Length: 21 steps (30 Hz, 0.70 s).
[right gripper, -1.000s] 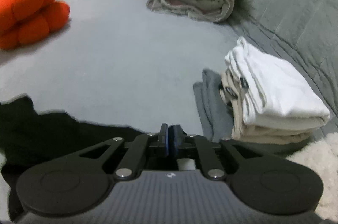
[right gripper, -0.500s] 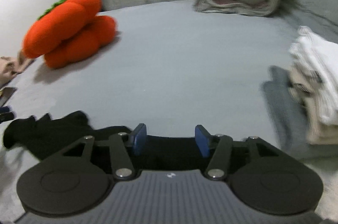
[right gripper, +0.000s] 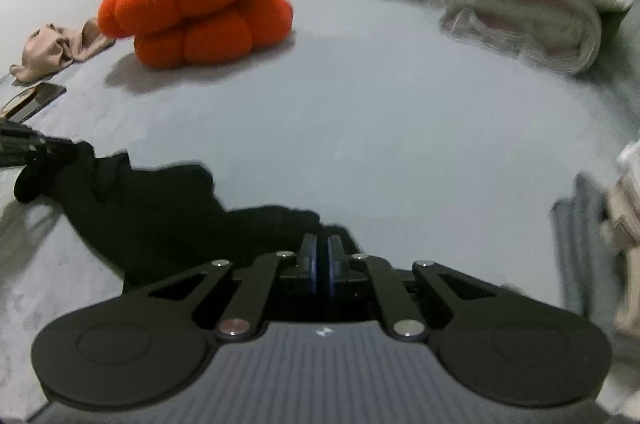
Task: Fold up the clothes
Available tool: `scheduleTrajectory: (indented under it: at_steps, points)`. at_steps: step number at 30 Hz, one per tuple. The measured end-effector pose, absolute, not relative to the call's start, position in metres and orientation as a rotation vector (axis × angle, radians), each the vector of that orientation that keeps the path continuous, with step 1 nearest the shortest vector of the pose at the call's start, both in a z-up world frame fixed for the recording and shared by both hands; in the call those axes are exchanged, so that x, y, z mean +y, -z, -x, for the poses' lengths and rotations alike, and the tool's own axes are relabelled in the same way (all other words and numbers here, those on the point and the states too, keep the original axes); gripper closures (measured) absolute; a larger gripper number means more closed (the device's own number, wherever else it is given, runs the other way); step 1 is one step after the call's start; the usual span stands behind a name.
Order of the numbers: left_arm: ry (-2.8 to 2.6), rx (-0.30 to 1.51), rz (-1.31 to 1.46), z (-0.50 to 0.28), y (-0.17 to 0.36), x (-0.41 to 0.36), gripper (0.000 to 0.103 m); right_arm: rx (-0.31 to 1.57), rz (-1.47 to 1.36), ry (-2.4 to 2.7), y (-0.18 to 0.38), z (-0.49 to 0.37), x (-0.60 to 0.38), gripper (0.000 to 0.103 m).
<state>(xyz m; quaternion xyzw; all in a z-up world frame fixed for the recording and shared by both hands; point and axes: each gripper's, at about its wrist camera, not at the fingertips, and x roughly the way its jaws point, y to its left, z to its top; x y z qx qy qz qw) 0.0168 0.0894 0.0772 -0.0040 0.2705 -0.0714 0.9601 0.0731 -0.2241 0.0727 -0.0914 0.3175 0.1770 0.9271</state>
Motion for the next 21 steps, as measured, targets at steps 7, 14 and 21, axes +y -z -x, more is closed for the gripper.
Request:
scheduleTrajectory:
  at_steps: [7, 14, 21]
  points:
    - [0.322, 0.434, -0.045, 0.028, -0.104, 0.095, 0.101, 0.468, 0.229, -0.392, -0.112, -0.019, -0.243, 0.097]
    - [0.571, 0.616, -0.251, 0.055, -0.066, 0.089, 0.097, 0.688, 0.370, -0.668, -0.079, 0.005, -0.241, 0.097]
    - [0.593, 0.545, -0.204, 0.068, -0.076, 0.101, 0.060, 0.753, 0.385, -0.716, -0.067, 0.005, -0.234, 0.088]
